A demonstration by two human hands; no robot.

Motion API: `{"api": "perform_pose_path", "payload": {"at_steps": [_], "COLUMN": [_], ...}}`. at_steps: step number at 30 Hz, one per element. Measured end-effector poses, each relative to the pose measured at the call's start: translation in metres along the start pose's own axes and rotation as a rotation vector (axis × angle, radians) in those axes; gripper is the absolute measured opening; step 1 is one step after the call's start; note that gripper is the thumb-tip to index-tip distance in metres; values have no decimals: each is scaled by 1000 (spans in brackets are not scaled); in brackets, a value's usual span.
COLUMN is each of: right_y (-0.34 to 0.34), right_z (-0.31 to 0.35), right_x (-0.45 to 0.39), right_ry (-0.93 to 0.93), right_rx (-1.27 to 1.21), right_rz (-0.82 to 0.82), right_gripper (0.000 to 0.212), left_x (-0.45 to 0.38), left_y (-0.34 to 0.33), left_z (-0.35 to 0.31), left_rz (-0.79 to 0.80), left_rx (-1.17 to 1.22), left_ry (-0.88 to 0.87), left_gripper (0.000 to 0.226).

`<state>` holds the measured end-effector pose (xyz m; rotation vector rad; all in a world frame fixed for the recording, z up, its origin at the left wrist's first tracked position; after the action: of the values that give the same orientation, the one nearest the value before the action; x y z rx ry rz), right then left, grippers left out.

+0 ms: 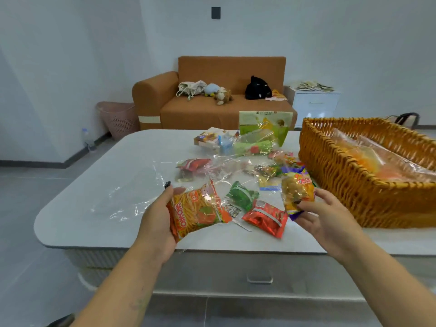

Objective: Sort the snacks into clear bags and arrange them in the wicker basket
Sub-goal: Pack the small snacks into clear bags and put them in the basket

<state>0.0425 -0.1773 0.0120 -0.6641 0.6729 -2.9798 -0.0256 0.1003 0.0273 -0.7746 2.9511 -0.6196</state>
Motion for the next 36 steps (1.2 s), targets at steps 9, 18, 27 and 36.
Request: {"api": "perform_pose_path", "payload": {"at_steps": [9,18,27,36], "right_y": [-8,-7,-15,-29], "right_z": [24,52,40,16], "right_x": [20,14,15,12], "right_ry": [38,115,212,216], "right_rx": [-29,404,748,749], "right_rz": [74,139,197,176], "right_gripper": [26,38,50,40], "left_x": [9,2,3,17], "left_y": [10,14,1,-10], "left_z": [6,19,22,38], "left_rz": [57,13,135,322], "left_rx": [-63,-114,-228,-434], "left_ry": [-55,-50,-97,-120], "left_gripper": [33,31,29,28]}}
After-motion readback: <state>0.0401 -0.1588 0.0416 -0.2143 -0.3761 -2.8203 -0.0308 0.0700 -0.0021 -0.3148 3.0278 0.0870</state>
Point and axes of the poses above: each hand's wrist, its own x-axis away from the middle knuckle, its own y-axis out of the back of the hand, z = x × y, the point moved 2 cm from there along -x, towards the middle knuckle, and after that the axes turned 13 degrees about -y, right-handed, at the moved point
